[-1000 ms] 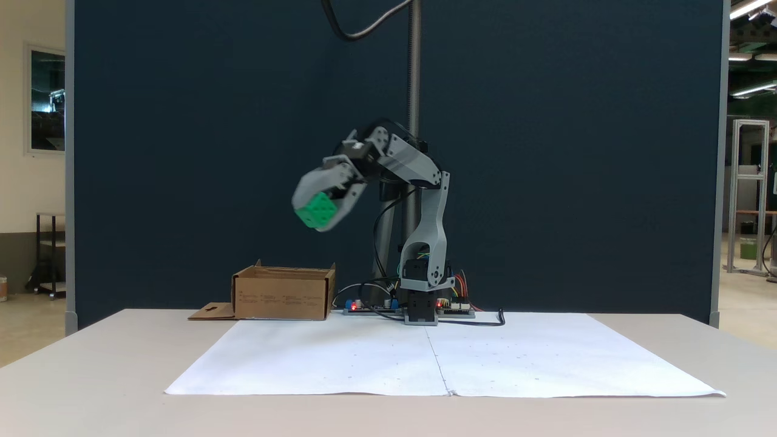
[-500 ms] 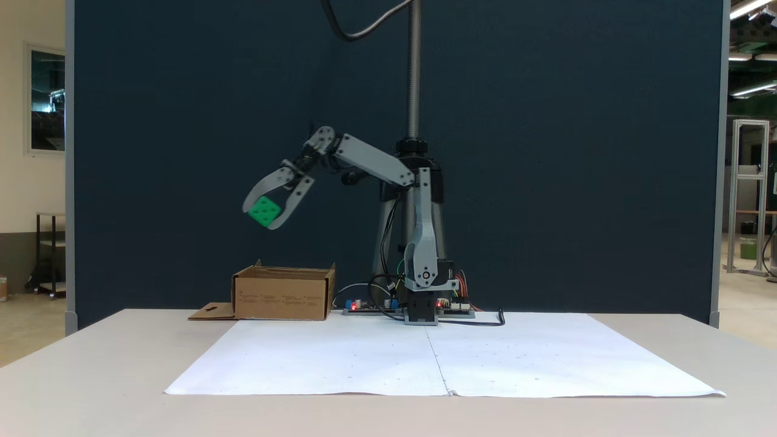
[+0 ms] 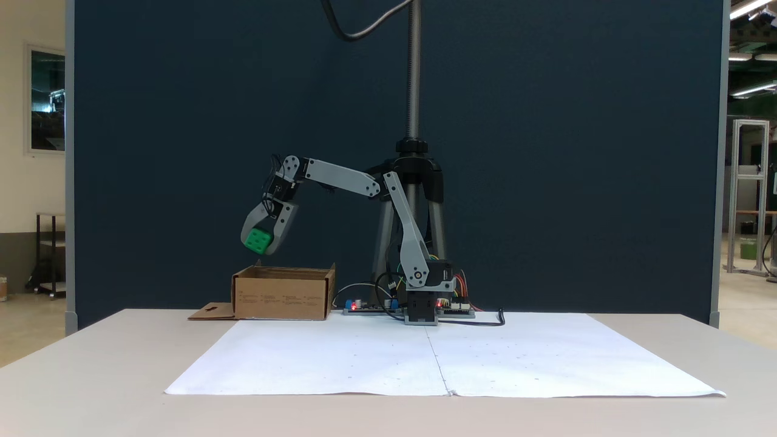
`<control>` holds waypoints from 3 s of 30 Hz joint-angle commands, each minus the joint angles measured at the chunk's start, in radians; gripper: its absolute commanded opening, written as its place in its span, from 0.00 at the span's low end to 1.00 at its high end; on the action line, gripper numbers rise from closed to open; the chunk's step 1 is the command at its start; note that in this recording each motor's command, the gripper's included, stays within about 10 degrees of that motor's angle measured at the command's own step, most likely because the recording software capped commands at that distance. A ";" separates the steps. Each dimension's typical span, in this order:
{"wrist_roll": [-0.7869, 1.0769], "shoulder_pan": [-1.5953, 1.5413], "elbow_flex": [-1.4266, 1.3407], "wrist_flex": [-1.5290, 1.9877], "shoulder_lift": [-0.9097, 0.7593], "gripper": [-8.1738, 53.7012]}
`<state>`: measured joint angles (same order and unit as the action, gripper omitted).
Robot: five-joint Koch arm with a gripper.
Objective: Grasp a green dice and put it in the bin.
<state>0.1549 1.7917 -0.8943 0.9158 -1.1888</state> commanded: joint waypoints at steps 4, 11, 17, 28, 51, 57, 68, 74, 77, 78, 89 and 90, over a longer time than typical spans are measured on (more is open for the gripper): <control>0.184 0.060 0.040 0.133 -0.008 0.32; 0.241 0.060 0.020 0.291 -0.009 0.33; 0.278 0.041 -0.049 0.308 -0.009 0.32; 0.259 0.006 -0.110 0.235 -0.005 0.85; -0.178 -0.750 -0.225 -0.020 -0.517 0.79; -0.181 -1.109 -0.368 -0.095 -0.620 0.83; -0.175 -1.660 -0.813 -0.518 -0.755 0.83; -0.173 -1.790 -1.074 -0.744 -0.911 0.83; -0.173 -1.812 -1.213 -0.849 -0.997 0.83; -0.172 -1.812 -1.258 -0.888 -1.025 0.83; -0.080 -1.810 -1.678 -1.231 -1.172 0.83; -0.063 -1.810 -1.718 -1.265 -1.180 0.83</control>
<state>0.0337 -0.0107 -2.6170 -0.2224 -2.2550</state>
